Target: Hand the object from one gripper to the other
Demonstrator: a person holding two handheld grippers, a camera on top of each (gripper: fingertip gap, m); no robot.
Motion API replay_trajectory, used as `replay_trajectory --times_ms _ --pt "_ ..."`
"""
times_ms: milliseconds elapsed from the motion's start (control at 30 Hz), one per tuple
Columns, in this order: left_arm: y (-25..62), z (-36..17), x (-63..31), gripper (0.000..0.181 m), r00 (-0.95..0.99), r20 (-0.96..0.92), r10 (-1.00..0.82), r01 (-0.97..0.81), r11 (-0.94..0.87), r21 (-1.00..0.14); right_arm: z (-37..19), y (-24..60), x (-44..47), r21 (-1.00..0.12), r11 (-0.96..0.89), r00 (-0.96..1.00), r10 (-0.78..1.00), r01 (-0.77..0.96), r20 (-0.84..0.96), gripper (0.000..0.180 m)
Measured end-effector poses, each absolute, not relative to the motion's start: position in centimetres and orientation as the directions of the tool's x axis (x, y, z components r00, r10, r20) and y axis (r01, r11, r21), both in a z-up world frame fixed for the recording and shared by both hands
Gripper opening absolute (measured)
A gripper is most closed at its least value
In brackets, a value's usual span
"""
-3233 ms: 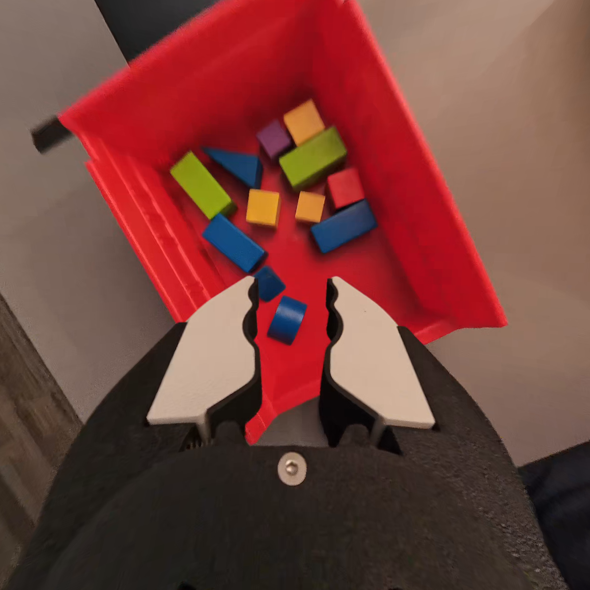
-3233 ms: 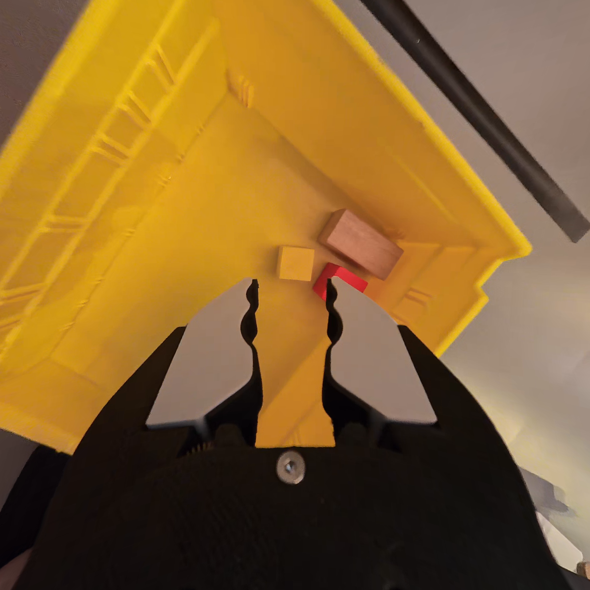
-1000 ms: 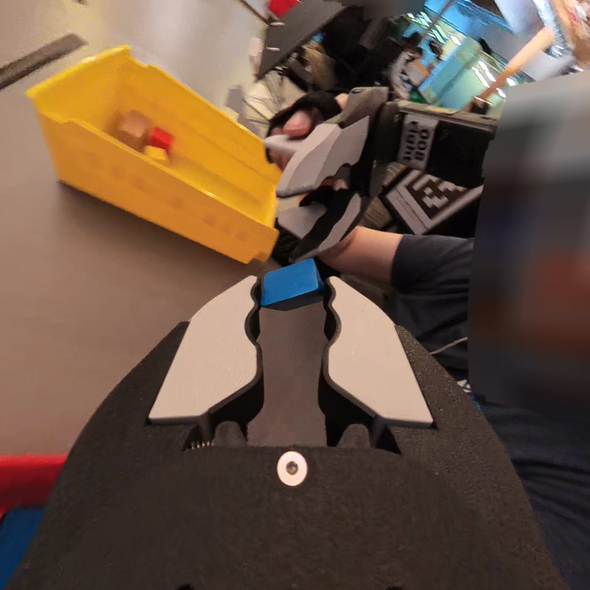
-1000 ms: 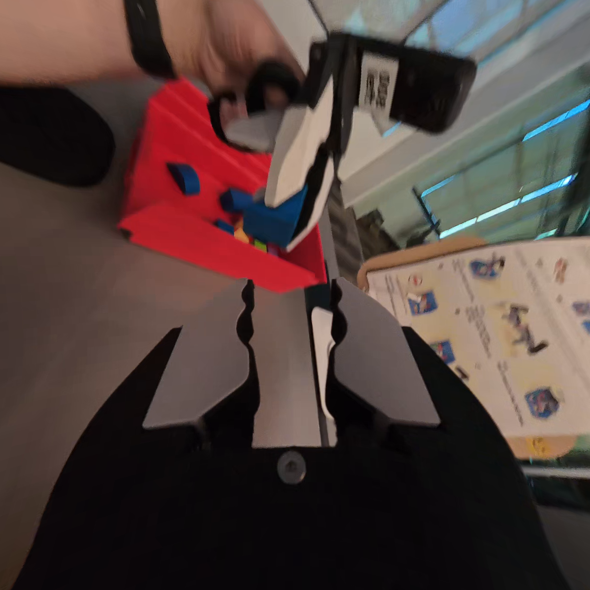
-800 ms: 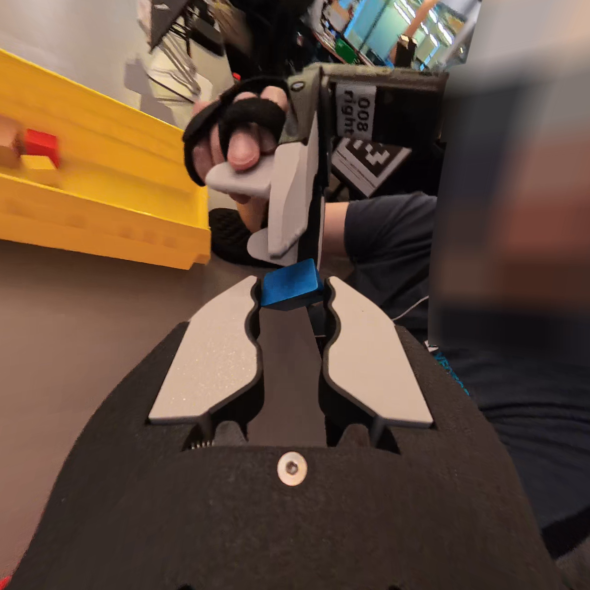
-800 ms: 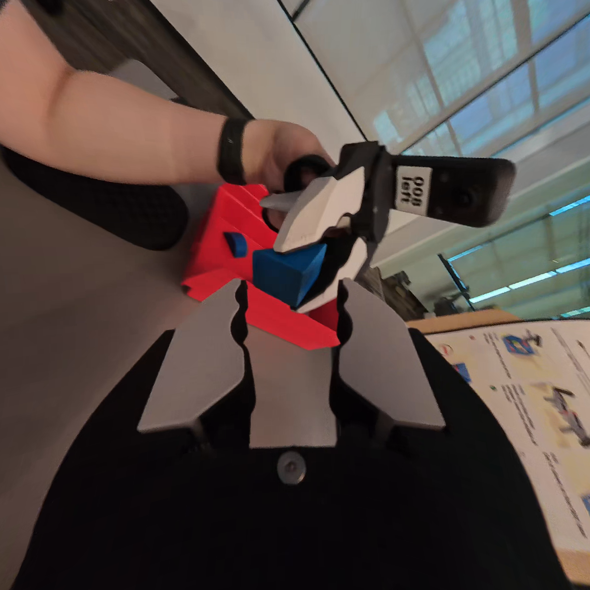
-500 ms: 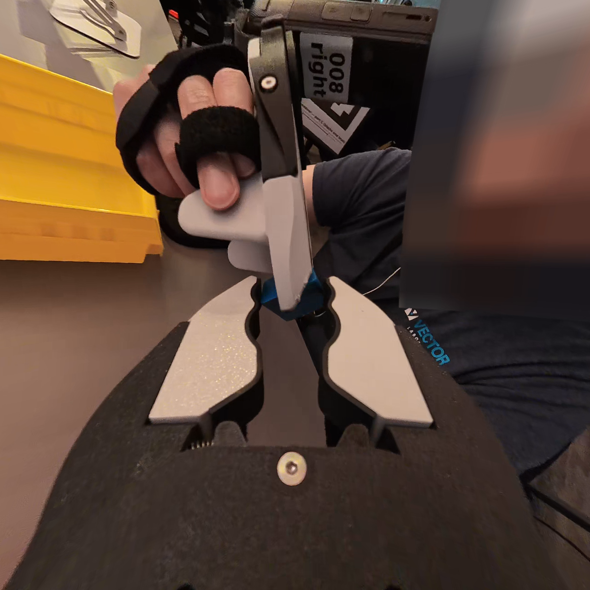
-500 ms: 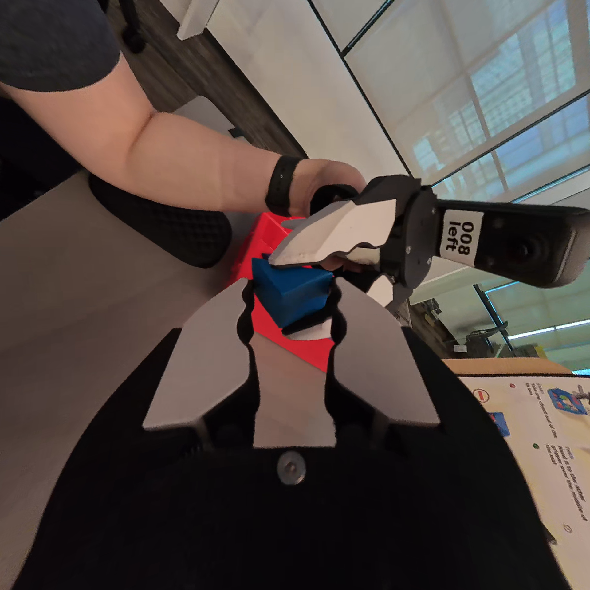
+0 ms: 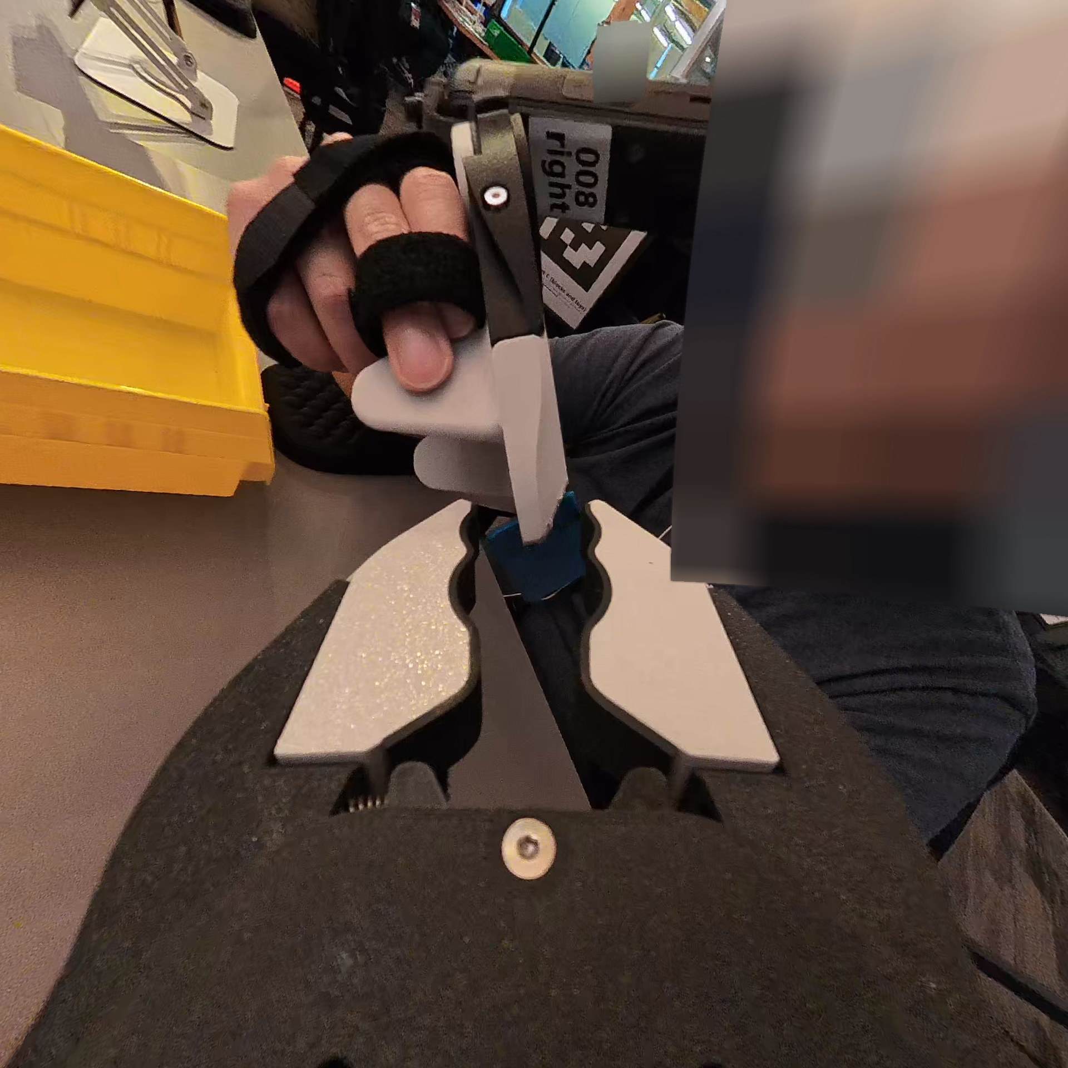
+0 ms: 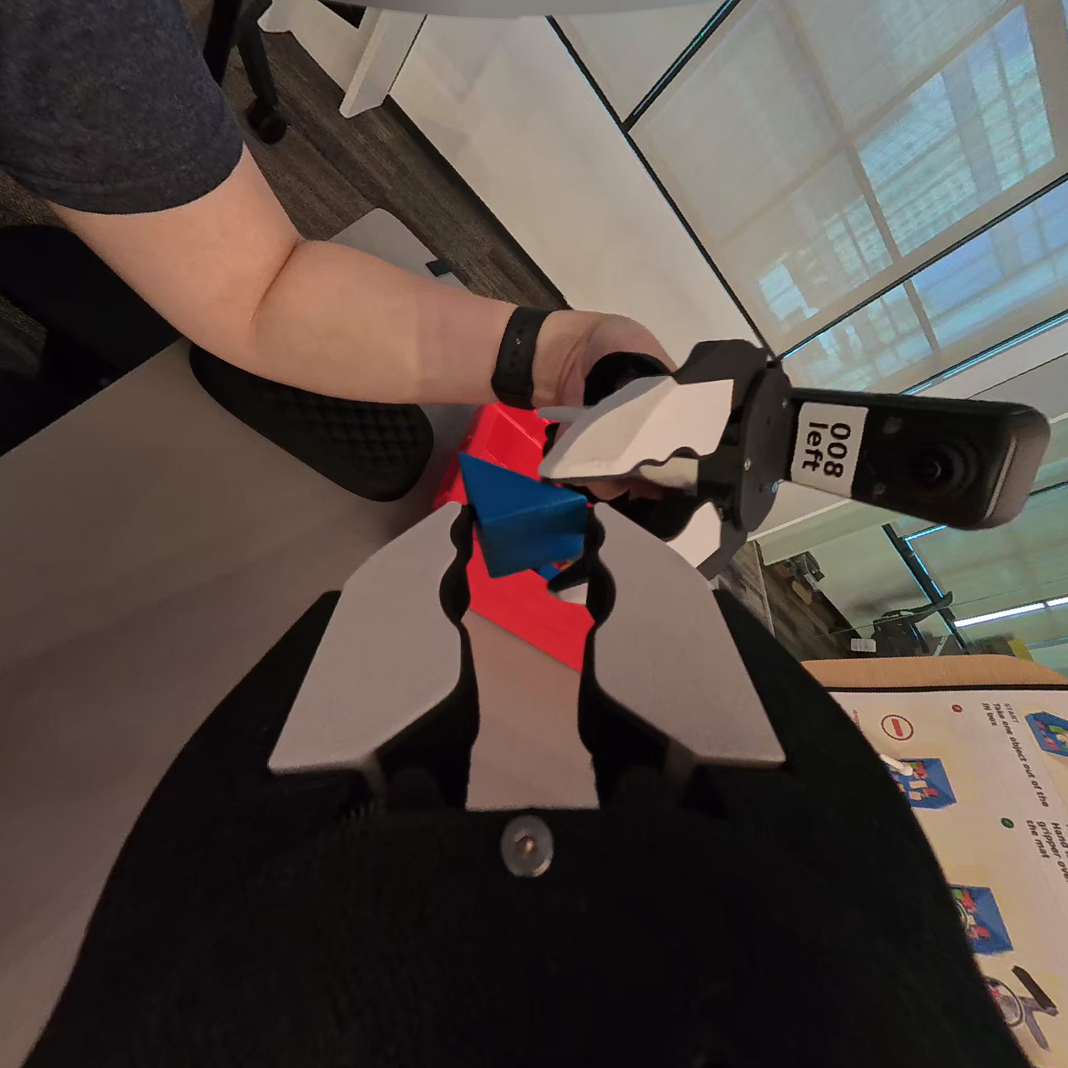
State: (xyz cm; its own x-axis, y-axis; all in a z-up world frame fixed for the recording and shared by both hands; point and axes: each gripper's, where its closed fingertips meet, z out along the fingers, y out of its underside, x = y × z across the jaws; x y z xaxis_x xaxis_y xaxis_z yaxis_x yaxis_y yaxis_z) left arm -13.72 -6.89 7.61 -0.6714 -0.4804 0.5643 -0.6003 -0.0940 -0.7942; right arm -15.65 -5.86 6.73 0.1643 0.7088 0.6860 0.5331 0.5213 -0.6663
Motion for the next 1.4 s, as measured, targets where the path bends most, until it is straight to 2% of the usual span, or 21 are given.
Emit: replay_trajectory --times_ms 200,300,367,467,567,633,733,800,867,1133,1400 --pt "-3.4 9.1 -15.0 0.03 -0.63 0.512 -0.584 -0.52 -0.173 -0.837 7.1 -4.6 -11.7 -0.625 0.442 0.215 0.679 0.643 0.702 0.038" --pt "-2.1 9.7 -16.0 0.027 -0.602 0.474 -0.643 -0.48 -0.183 -0.858 6.5 -2.5 -2.8 -0.608 0.176 0.37 0.654 0.774 0.66 0.038" --pt "-1.9 9.7 -16.4 0.027 -0.591 0.455 -0.666 -0.475 -0.168 -0.864 4.5 -2.2 3.4 -0.662 -0.05 0.512 0.678 0.748 0.528 0.038" --pt "-2.1 9.5 -16.6 0.027 -0.587 0.439 -0.68 -0.485 -0.139 -0.863 0.3 -0.7 11.4 -0.702 -0.328 0.711 0.605 0.632 0.358 0.038" --pt "-2.4 9.4 -16.4 0.027 -0.591 0.446 -0.672 -0.493 -0.137 -0.859 -5.9 -1.1 16.7 -0.563 -0.611 0.813 0.54 0.557 0.218 0.038" --pt "-2.5 9.2 -16.3 0.027 -0.589 0.453 -0.669 -0.505 -0.133 -0.853 -9.2 -2.2 18.1 -0.448 -0.708 0.827 0.54 0.546 0.155 0.038" --pt "-2.4 8.8 -16.0 0.027 -0.577 0.46 -0.674 -0.522 -0.129 -0.843 -12.9 -4.4 20.7 -0.2 -0.851 0.874 0.472 0.486 0.116 0.038" --pt "-2.5 8.6 -15.9 0.027 -0.573 0.469 -0.672 -0.534 -0.128 -0.836 -14.1 -5.9 21.8 -0.063 -0.913 0.913 0.397 0.403 0.088 0.038" --pt "-2.7 8.3 -15.7 0.027 -0.57 0.469 -0.674 -0.543 -0.119 -0.831 -14.5 -6.2 22.1 -0.015 -0.947 0.946 0.318 0.319 0.065 0.038" --pt "-3.4 7.7 -15.4 0.027 -0.572 0.464 -0.677 -0.567 -0.083 -0.82 -14.6 -4.7 23.2 -0.041 -0.992 0.99 0.117 0.121 0.083 0.038" --pt "-3.5 7.2 -15.2 0.026 -0.565 0.468 -0.679 -0.584 -0.073 -0.809 -15.1 -3.6 22.9 -0.063 -0.984 0.985 -0.164 -0.167 -0.054 0.038"
